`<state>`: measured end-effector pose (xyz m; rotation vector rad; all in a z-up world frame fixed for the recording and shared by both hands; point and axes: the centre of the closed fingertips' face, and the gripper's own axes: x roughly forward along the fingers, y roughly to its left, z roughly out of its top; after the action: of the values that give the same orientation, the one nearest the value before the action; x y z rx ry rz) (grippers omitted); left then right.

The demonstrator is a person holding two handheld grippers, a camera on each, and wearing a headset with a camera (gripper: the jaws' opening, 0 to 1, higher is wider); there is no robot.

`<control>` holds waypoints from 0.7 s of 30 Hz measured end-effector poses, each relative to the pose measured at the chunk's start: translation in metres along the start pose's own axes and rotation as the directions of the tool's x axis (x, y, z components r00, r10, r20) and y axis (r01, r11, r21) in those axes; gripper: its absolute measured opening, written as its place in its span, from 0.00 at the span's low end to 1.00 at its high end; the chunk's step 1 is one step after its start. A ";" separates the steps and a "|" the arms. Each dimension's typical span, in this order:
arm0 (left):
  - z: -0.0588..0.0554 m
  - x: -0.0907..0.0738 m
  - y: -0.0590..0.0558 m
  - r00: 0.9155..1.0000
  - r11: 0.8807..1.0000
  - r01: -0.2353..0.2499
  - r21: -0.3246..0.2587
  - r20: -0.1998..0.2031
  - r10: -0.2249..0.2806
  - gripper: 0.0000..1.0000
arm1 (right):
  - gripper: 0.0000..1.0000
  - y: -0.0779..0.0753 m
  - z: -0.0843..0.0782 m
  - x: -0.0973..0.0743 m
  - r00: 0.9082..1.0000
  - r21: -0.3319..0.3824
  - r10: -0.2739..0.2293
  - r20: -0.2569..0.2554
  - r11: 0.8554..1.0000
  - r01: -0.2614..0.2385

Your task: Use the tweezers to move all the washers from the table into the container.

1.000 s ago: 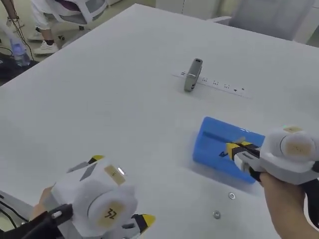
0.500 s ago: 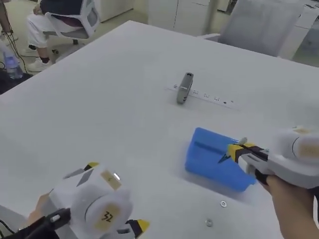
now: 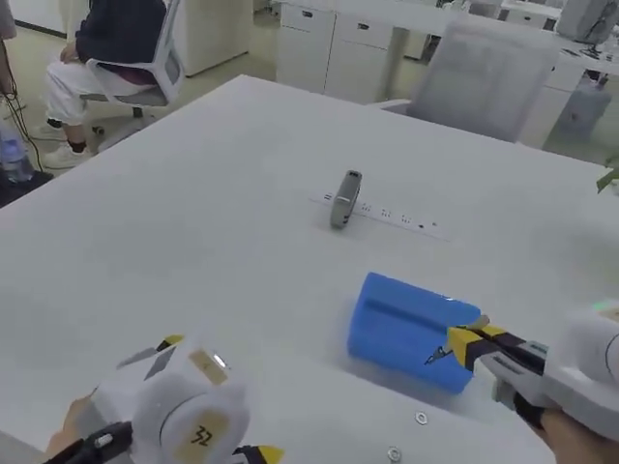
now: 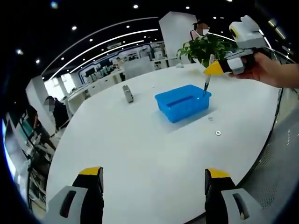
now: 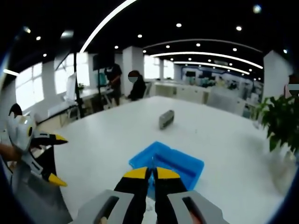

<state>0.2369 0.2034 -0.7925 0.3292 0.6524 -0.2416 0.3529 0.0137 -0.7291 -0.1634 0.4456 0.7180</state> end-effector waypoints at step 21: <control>-0.001 0.000 0.003 1.000 1.000 -0.016 -0.004 -0.007 0.016 0.91 | 0.01 -0.004 -0.066 0.017 0.989 0.029 -0.009 -0.144 1.000 0.013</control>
<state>0.2371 0.2071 -0.7927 0.3312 0.6570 -0.2240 0.3446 0.0016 -0.7956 -0.1907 0.5927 0.6911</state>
